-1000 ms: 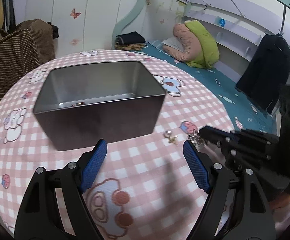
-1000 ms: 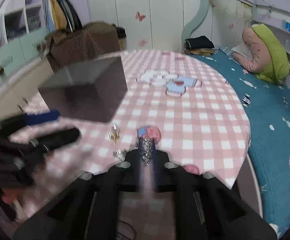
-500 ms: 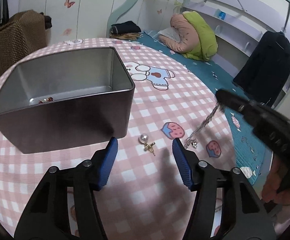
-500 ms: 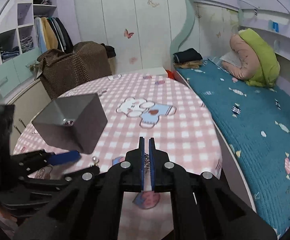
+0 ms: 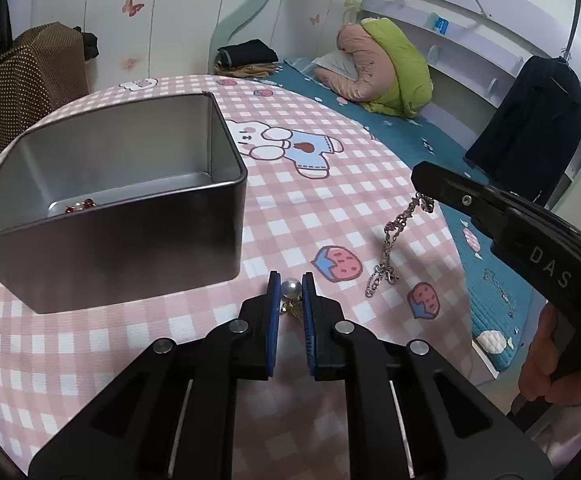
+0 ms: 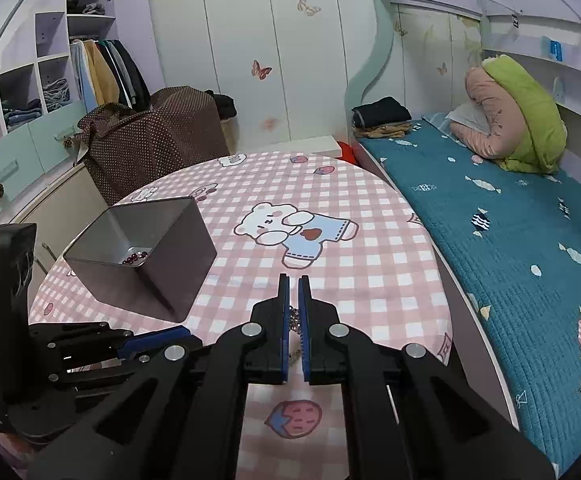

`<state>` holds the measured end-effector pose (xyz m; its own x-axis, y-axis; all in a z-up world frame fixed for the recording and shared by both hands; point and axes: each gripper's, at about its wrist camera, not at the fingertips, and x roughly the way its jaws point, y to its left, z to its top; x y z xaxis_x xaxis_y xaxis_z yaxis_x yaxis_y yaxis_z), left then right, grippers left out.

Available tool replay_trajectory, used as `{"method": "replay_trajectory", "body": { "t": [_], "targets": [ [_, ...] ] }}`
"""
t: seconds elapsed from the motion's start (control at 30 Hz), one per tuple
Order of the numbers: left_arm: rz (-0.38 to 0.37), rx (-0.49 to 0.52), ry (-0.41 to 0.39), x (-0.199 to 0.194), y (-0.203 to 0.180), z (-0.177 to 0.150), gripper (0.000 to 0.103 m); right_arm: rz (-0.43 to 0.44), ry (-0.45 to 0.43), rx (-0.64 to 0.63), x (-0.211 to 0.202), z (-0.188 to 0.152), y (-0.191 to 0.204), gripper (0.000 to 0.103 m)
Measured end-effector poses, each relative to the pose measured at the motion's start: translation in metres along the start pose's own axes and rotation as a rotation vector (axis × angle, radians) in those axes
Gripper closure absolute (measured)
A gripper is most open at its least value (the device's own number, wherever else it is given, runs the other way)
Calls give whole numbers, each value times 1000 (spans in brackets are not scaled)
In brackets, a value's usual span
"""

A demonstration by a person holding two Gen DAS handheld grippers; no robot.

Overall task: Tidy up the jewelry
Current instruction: 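Carry the earring and chain over the tin and open both tools inside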

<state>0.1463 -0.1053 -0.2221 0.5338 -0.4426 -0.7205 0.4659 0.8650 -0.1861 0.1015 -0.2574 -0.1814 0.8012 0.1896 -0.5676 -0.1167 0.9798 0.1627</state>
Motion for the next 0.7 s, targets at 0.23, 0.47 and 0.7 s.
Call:
{"method": "replay_trajectory", "body": {
  "t": [0.23,0.47,0.7],
  "targets": [
    [5,-2,-69,-28,4,3,92,4,-24,-20,-9,9,13,99],
    [26,-33,-171,-66,25,16,92,24,-95,-60,-21,35,40,99],
    [89,-49,-243,-93,51,37,92,86,-200,-86,-35,65,69,99]
  ]
}}
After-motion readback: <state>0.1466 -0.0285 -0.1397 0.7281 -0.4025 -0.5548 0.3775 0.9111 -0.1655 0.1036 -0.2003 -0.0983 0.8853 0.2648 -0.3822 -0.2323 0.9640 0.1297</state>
